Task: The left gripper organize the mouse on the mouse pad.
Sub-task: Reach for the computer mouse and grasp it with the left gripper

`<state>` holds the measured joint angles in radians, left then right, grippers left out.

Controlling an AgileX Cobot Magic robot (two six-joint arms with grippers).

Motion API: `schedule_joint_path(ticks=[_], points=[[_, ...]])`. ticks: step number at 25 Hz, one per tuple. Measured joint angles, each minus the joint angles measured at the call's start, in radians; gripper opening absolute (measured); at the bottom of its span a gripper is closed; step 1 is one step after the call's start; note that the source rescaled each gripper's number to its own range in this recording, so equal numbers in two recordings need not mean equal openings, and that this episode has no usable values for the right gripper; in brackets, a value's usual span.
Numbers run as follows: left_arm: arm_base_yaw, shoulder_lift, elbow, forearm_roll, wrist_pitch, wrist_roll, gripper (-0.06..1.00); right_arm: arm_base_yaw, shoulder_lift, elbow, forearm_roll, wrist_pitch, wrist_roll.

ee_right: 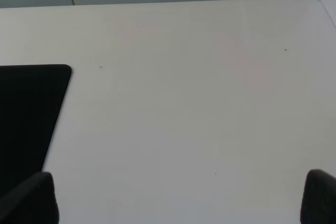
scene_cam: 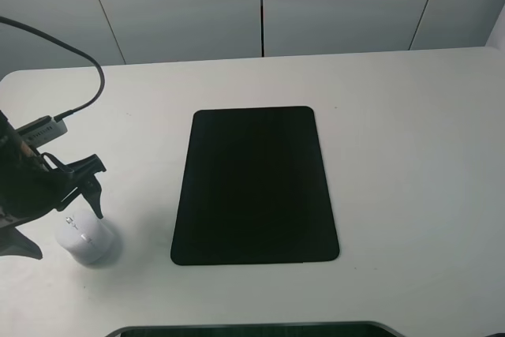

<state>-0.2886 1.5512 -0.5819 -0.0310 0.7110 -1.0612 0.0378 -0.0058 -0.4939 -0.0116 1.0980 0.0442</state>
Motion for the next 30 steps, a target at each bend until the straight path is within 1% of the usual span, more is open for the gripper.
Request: schedule_joint_path(ticks=[5, 11, 18, 24, 30], points=[[0.000, 0.000, 0.000, 0.007, -0.008, -0.009, 1.00, 0.000, 0.000, 0.000, 0.000, 0.000, 0.000], [0.000, 0.000, 0.000, 0.014, -0.046, -0.029, 1.00, 0.000, 0.000, 0.000, 0.000, 0.000, 0.000], [0.000, 0.002, 0.000, 0.031, -0.048, -0.035, 1.00, 0.000, 0.000, 0.000, 0.000, 0.000, 0.000], [0.000, 0.042, 0.000, 0.019, -0.057, -0.037, 1.00, 0.000, 0.000, 0.000, 0.000, 0.000, 0.000], [0.000, 0.048, 0.000, 0.024, -0.061, -0.037, 1.00, 0.000, 0.000, 0.000, 0.000, 0.000, 0.000]])
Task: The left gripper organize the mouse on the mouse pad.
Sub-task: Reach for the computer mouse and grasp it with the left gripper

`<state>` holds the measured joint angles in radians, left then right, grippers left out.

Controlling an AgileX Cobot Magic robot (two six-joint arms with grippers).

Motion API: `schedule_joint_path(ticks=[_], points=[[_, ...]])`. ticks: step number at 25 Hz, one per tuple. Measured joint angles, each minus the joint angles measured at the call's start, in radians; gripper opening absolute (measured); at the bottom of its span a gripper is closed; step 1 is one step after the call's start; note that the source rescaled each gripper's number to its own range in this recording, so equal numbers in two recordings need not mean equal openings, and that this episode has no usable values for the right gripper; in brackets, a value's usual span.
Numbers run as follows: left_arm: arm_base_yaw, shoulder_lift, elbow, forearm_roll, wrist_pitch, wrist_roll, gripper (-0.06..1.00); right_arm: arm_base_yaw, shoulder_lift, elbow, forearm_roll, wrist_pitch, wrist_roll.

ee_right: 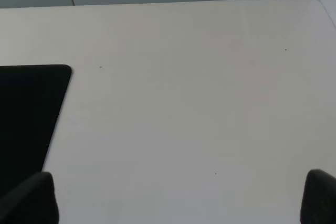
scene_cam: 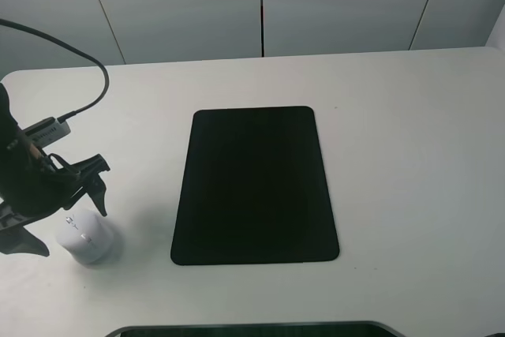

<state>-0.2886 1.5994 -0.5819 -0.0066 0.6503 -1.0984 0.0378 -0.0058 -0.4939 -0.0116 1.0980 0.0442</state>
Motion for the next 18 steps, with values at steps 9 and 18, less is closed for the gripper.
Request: schedule_joint_path(ticks=[9, 18], points=[[0.000, 0.034, 0.000, 0.007, -0.022, 0.000, 1.00, 0.000, 0.000, 0.000, 0.000, 0.000, 0.000], [0.000, 0.078, 0.000, 0.007, -0.054, 0.000, 1.00, 0.000, 0.000, 0.000, 0.000, 0.000, 0.000]])
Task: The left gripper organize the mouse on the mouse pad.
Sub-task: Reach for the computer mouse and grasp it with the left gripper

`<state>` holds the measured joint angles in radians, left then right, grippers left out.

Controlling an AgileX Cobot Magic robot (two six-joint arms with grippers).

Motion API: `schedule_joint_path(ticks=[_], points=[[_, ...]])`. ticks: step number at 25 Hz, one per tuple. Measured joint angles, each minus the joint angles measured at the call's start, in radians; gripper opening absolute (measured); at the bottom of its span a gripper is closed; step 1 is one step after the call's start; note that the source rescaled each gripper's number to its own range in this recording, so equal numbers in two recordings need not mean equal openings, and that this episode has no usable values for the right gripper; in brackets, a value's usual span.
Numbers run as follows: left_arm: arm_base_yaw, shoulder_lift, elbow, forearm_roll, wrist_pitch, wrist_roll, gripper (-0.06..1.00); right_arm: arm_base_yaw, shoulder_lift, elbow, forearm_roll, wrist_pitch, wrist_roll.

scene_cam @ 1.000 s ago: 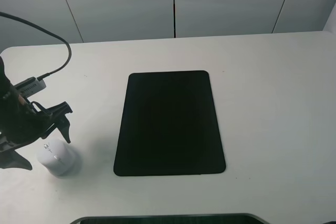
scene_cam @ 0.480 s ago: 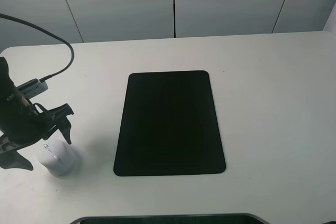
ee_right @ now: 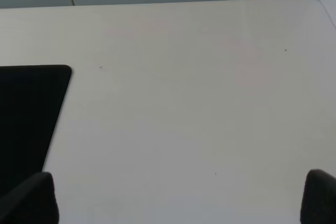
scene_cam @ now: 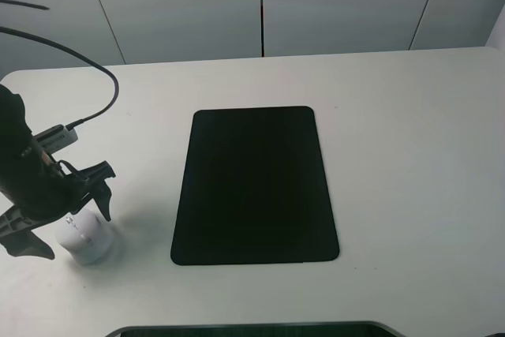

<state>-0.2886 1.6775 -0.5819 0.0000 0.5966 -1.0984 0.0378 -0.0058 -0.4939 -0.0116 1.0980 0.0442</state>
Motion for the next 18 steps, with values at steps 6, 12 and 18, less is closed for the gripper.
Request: schedule_joint_path(ticks=[6, 12, 18], points=[[0.000, 0.027, 0.000, 0.000, -0.040, 0.000, 1.00, 0.000, 0.000, 0.000, 0.000, -0.002, 0.000], [0.000, 0.031, 0.000, 0.000, -0.049, 0.000, 1.00, 0.000, 0.000, 0.000, 0.000, -0.002, 0.000], [0.000, 0.045, 0.000, 0.005, -0.056, 0.000, 1.00, 0.000, 0.000, 0.000, 0.000, -0.002, 0.000]])
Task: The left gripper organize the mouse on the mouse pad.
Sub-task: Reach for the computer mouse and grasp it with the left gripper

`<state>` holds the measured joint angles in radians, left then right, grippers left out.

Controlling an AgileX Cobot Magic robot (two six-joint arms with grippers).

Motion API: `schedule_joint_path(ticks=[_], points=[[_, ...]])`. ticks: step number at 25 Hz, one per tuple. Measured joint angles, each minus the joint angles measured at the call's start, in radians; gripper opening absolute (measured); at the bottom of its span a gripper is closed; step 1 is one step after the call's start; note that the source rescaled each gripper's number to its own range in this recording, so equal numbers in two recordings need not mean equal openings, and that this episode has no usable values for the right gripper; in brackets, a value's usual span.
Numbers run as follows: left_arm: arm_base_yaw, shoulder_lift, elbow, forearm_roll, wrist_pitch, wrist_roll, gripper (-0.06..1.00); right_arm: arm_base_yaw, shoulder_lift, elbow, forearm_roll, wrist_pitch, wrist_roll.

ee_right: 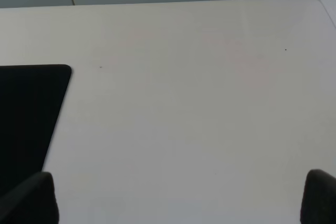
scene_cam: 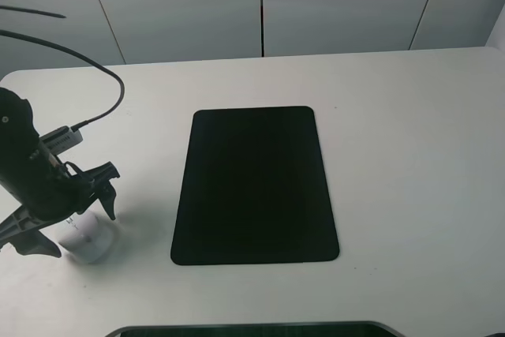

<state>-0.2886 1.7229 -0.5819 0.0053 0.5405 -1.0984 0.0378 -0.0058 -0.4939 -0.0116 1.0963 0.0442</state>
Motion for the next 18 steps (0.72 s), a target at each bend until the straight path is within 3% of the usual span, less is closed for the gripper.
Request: schedule_joint_path(ticks=[18], points=[[0.000, 0.034, 0.000, 0.000, -0.036, 0.002, 1.00, 0.000, 0.000, 0.000, 0.000, 0.000, 0.000]])
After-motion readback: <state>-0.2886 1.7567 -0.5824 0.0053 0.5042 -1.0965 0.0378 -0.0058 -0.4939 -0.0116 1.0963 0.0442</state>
